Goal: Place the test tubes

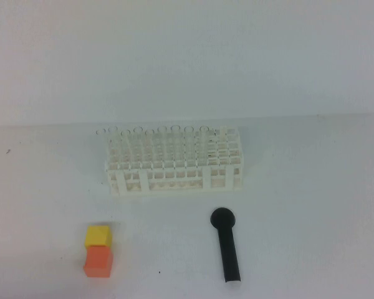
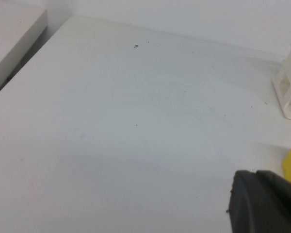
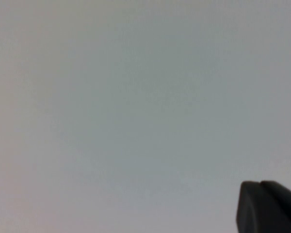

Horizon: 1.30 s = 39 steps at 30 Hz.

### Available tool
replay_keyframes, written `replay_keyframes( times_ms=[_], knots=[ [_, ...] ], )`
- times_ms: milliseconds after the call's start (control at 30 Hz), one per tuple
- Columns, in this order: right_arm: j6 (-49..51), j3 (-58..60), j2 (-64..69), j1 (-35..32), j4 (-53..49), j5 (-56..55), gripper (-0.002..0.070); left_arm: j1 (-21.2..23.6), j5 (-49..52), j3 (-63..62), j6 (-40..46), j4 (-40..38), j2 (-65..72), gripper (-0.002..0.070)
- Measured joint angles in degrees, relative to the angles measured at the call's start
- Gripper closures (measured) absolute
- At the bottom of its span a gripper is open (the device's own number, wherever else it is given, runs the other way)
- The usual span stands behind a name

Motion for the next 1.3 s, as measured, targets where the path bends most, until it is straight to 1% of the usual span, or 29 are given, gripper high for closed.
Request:
replay_keyframes(
  times_ms=[100, 167, 433, 533, 567, 600, 633, 667, 733, 800, 867, 900, 933, 967, 1000, 1067, 1233, 1300],
  knots=[
    [-0.3, 1.6, -4.6, -6.7, 0.1, 3.0, 0.0678, 0.0, 0.0, 0.0, 0.0, 0.0, 0.0, 0.0676],
    [-1.1, 1.9, -6.1, -8.4, 0.1, 3.7, 0.0678, 0.0, -0.1, 0.0, 0.0, 0.0, 0.0, 0.0676],
    [-4.9, 2.0, -6.6, -8.9, 0.1, 3.1, 0.0678, 0.0, -0.1, 0.0, 0.0, 0.0, 0.0, 0.0676],
    [-4.4, 2.0, -6.6, -8.9, -0.2, 3.3, 0.0678, 0.0, -0.1, 0.0, 0.0, 0.0, 0.0, 0.0676],
    [-2.2, 2.0, -6.5, -8.9, -2.4, 3.7, 0.0678, 0.0, -0.1, 0.0, 0.0, 0.0, 0.0, 0.0676],
    [2.5, 2.0, -6.0, -8.9, -6.9, 4.4, 0.0678, 0.0, -0.1, 0.0, 0.0, 0.0, 0.0, 0.0676],
    [10.2, 2.0, -5.8, -8.9, -12.6, 5.1, 0.0678, 0.0, -0.1, 0.0, 0.0, 0.0, 0.0, 0.0676],
    [20.7, 2.0, -5.3, -9.0, -22.0, 6.3, 0.0678, 0.0, -0.1, 0.0, 0.0, 0.0, 0.0, 0.0676],
    [45.4, 2.0, -4.5, -9.0, -47.5, 9.2, 0.0678, 0.0, -0.1, 0.0, 0.0, 0.0, 0.0, 0.0676],
    [77.1, 2.0, -3.7, -9.0, -75.9, 14.1, 0.0678, 0.0, -0.1, 0.0, 0.0, 0.0, 0.0, 0.0676],
    [102.3, 2.1, -3.0, -9.0, -96.6, 21.2, 0.0678, 0.0, -0.1, 0.0, 0.0, 0.0, 0.0, 0.0676],
    [112.6, 2.2, -2.8, -9.0, -104.7, 24.8, 0.0678, 0.0, -0.1, 0.0, 0.0, 0.0, 0.0, 0.0676],
    [119.5, 2.3, -2.4, -9.0, -109.1, 27.4, 0.0678, 0.0, -0.1, 0.0, 0.0, 0.0, 0.0, 0.0676],
    [123.5, 2.4, -1.8, -9.0, -112.7, 30.0, 0.0678, 0.0, -0.1, 0.0, 0.0, 0.0, 0.0, 0.0676],
    [125.6, 2.4, -1.2, -9.0, -114.8, 31.4, 0.0678, 0.0, -0.1, 0.0, 0.0, 0.0, 0.0, 0.0676],
    [126.4, 2.4, 0.0, -9.0, -116.2, 32.0, 0.0678, 0.0, -0.1, 0.0, 0.0, 0.0, 0.0, 0.0676],
    [126.1, 4.2, 1.9, -9.9, -116.9, 27.4, 0.0678, 0.0, -0.2, 0.0, 0.0, 0.0, 0.0, 0.0676],
    [126.2, 8.5, -0.2, -11.9, -117.1, 23.2, 0.0678, 0.0, 0.3, 0.0, 0.0, 0.0, 0.0, 0.0676]
  ],
)
